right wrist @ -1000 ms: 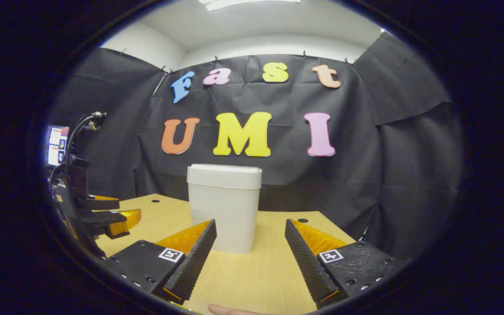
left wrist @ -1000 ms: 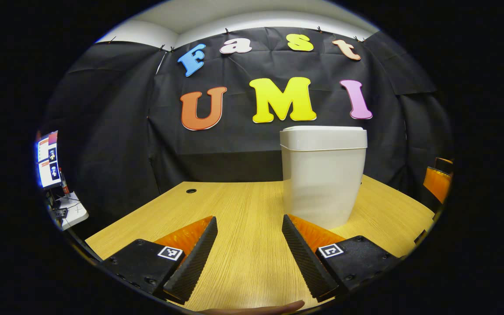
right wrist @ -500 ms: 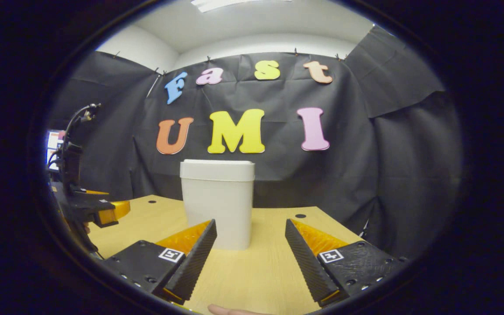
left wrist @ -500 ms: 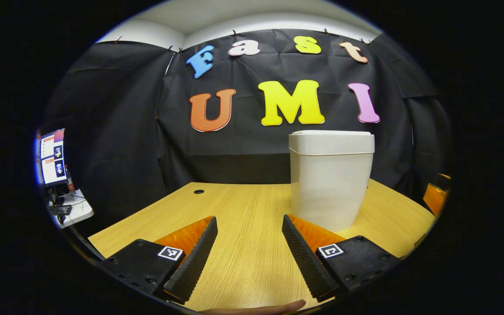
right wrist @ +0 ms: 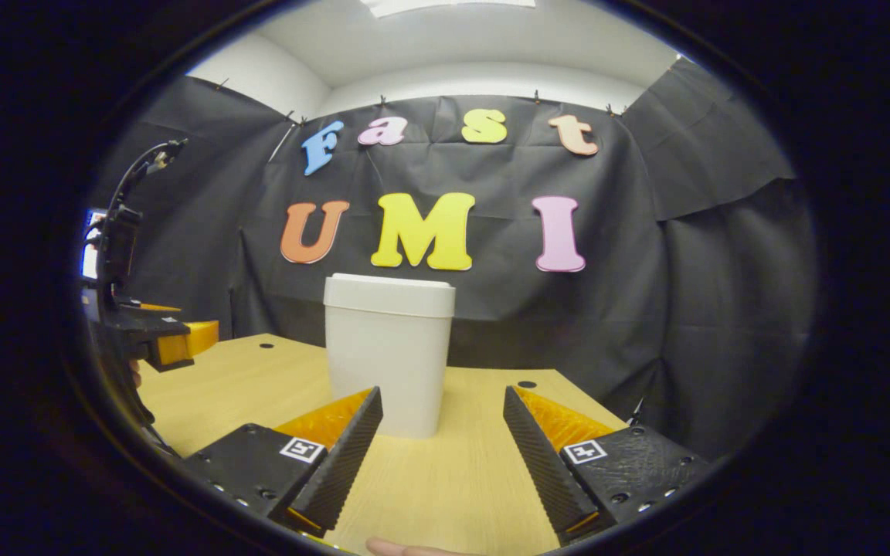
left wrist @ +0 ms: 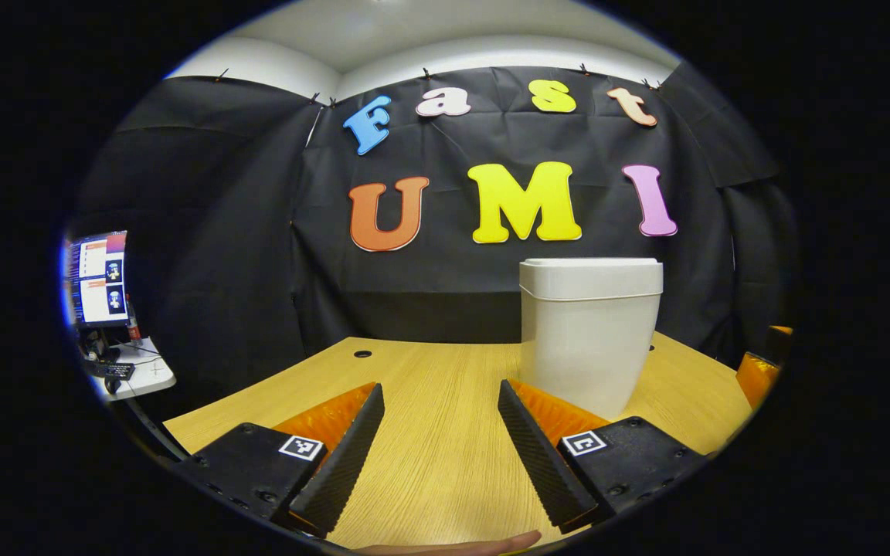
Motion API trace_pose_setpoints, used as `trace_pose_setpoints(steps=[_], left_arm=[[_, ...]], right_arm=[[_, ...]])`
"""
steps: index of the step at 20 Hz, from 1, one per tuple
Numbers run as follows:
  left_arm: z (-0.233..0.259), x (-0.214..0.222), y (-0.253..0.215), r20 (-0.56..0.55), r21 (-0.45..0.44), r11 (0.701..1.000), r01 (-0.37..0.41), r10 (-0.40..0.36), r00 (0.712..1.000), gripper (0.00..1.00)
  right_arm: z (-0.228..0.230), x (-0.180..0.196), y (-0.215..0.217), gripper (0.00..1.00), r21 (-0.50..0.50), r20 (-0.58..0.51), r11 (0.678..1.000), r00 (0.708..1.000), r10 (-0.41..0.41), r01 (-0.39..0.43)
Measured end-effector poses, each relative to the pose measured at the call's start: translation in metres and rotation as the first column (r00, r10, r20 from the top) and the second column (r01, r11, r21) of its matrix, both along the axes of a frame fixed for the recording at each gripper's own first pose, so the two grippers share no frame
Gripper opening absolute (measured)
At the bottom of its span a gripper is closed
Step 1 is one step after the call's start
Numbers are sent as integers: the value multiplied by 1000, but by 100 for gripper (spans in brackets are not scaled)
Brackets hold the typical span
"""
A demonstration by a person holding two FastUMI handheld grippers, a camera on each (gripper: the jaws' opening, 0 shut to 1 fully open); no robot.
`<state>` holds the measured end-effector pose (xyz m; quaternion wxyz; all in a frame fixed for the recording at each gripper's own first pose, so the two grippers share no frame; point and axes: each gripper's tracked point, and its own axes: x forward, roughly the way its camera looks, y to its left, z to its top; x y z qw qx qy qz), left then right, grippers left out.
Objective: Press the lid of the desktop garbage bin to open it, pick up the crumpled paper on the desktop and throw it into the bin, then pick up the pop can on the desktop and drop it into the bin, and finally close the garbage bin lid.
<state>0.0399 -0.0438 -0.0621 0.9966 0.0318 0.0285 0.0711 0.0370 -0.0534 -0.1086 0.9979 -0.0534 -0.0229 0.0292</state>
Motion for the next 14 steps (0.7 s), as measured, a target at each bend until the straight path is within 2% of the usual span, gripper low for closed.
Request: trace_pose_setpoints(steps=[4,14], left_arm=[[5,-4,-9,15,11,1000,22,-22,1000,96],[9,-8,-16,38,23,999,32,-32,999,96]], right_arm=[[-2,-2,5,94,2,-5,1000,1000,11,-11],[-6,-4,10,98,-16,-6,1000,1000,15,-15]])
